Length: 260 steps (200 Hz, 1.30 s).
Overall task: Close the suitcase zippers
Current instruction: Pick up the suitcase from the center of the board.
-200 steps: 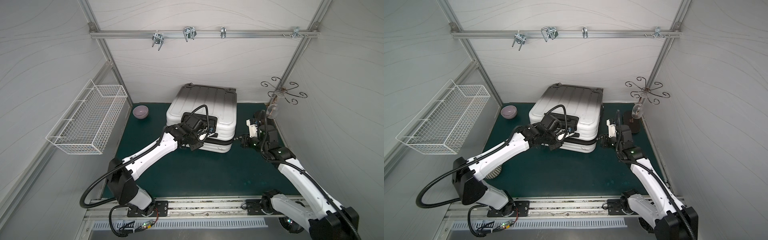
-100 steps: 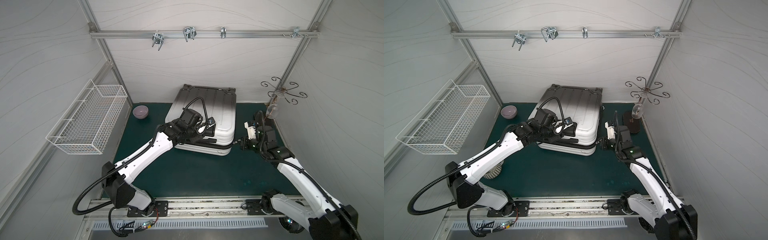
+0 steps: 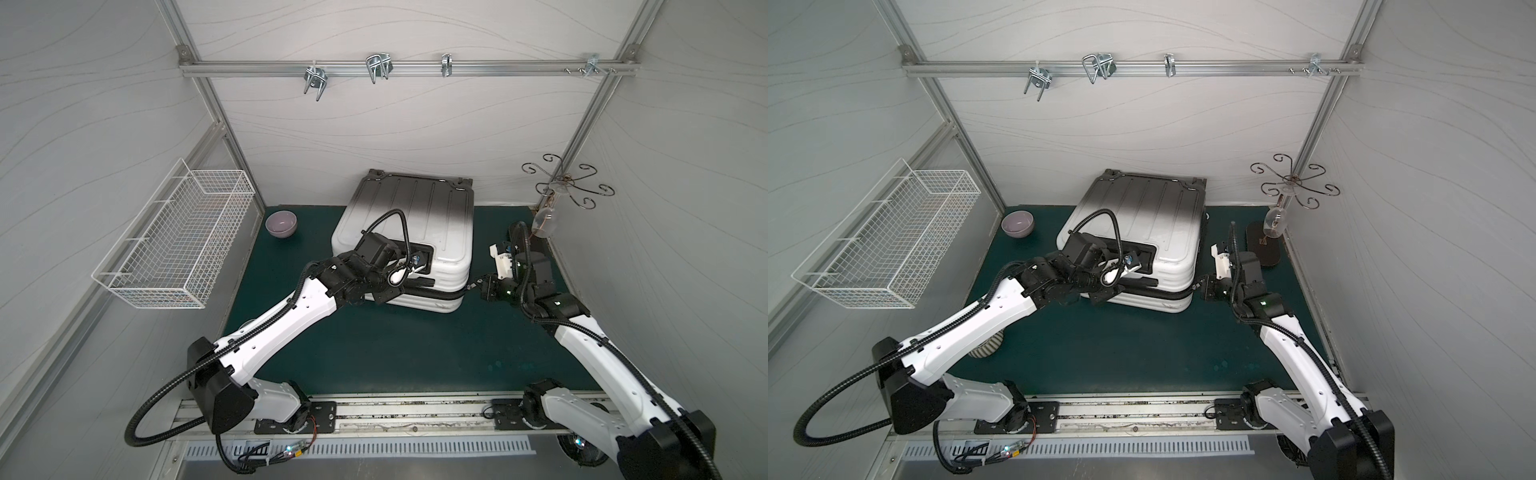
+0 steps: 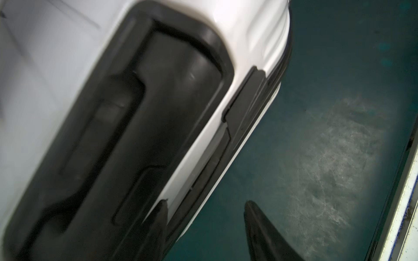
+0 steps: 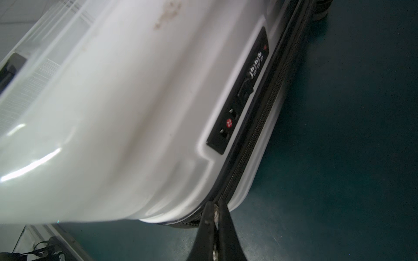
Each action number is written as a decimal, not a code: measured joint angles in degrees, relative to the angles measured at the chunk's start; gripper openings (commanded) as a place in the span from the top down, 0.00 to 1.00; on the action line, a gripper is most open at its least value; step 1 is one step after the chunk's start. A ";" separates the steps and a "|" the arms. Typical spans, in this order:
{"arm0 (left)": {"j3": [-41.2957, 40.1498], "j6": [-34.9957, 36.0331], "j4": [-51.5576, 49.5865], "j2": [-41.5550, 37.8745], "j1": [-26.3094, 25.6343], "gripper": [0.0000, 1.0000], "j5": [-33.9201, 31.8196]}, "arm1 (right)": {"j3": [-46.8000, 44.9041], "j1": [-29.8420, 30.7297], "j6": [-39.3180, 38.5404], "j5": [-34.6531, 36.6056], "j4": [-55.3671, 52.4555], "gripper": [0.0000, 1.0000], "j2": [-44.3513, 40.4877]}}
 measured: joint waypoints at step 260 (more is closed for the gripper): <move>9.86 7.23 -0.07 18.64 -1.09 1.00 -4.09 | -1.70 0.57 -0.07 8.28 1.01 1.00 0.11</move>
